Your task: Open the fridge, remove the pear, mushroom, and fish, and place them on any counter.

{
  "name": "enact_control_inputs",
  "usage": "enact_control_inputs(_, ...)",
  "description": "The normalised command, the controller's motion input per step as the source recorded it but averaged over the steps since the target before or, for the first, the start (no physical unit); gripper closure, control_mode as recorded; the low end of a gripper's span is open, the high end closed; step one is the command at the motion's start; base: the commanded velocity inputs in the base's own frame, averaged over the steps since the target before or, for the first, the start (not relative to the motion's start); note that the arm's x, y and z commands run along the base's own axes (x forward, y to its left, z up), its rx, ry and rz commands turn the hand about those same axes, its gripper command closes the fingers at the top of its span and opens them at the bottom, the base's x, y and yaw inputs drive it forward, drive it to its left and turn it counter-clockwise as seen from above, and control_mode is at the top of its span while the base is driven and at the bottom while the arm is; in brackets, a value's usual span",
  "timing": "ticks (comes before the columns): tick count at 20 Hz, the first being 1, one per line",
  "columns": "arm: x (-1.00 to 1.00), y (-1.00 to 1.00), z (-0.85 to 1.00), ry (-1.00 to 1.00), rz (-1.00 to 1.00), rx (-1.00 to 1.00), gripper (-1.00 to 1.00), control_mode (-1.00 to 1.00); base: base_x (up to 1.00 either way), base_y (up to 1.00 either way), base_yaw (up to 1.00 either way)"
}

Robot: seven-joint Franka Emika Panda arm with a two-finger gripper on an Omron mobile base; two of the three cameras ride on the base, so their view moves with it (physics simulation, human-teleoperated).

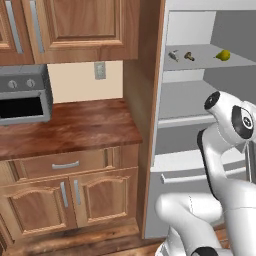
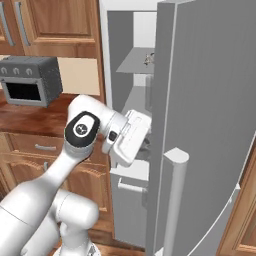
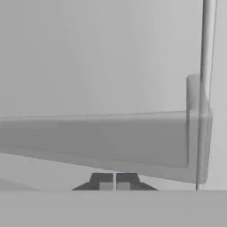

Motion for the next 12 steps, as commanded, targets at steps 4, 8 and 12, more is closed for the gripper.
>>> enact_control_inputs(4, 0.00, -0.63, 0.00, -0.08, -0.17, -0.12, 1.00, -1.00, 0.00, 0.00, 0.00)
enact_control_inputs(8, -0.25, -0.80, 0.00, -0.02, -0.21, -0.05, 1.00, -1.00, 0.00, 0.00, 0.00)
enact_control_inputs(12, -0.60, -0.94, 0.00, 0.00, -0.23, 0.01, 1.00, -1.00, 0.00, 0.00, 0.00)
